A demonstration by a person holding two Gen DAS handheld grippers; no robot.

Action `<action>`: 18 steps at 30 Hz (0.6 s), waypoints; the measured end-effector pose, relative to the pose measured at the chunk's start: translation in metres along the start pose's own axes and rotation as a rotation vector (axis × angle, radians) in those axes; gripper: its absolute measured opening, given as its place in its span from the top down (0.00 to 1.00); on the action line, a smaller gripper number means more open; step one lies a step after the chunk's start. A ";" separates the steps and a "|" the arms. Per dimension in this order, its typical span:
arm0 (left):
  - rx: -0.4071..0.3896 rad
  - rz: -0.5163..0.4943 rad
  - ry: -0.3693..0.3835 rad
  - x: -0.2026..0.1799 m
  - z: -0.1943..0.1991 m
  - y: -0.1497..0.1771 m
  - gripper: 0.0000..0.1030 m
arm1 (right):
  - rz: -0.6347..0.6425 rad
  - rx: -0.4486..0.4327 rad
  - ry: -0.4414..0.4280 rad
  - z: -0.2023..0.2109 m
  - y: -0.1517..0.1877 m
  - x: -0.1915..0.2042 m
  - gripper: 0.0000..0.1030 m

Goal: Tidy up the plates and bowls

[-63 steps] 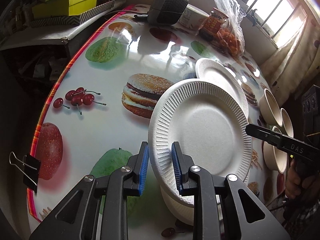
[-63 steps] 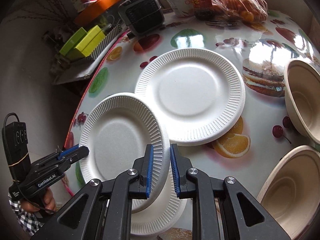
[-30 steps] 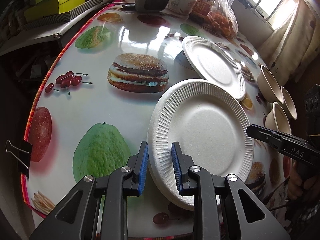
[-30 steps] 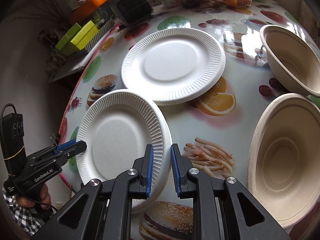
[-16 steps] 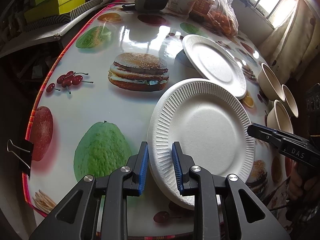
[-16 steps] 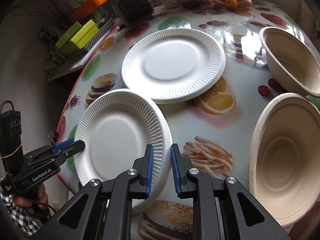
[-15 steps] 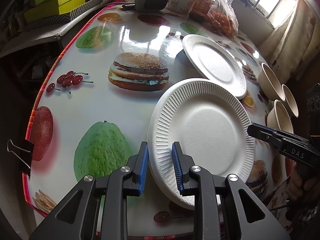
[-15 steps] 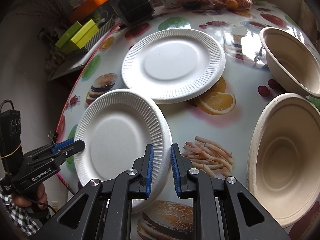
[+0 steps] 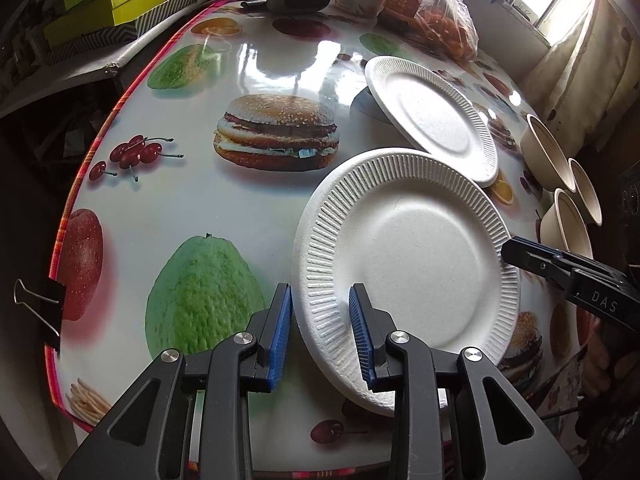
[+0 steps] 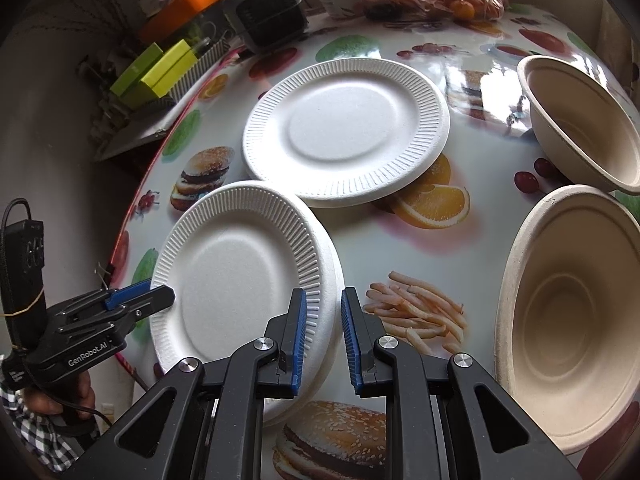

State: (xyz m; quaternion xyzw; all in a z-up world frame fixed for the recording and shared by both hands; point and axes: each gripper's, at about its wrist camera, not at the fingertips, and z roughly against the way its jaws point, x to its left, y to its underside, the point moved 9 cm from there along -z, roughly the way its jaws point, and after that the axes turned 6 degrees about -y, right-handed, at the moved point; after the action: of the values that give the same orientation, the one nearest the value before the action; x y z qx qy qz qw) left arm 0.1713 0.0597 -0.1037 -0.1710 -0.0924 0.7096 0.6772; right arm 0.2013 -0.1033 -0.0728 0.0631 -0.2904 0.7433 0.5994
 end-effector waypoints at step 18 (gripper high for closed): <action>-0.027 0.009 0.019 0.000 0.010 -0.007 0.65 | 0.001 -0.032 0.005 0.012 -0.006 -0.003 0.71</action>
State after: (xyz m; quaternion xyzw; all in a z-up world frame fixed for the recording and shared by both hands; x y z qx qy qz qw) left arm 0.1737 0.0613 -0.0922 -0.1874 -0.0945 0.7098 0.6725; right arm 0.2050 -0.1112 -0.0625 0.0515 -0.3007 0.7391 0.6006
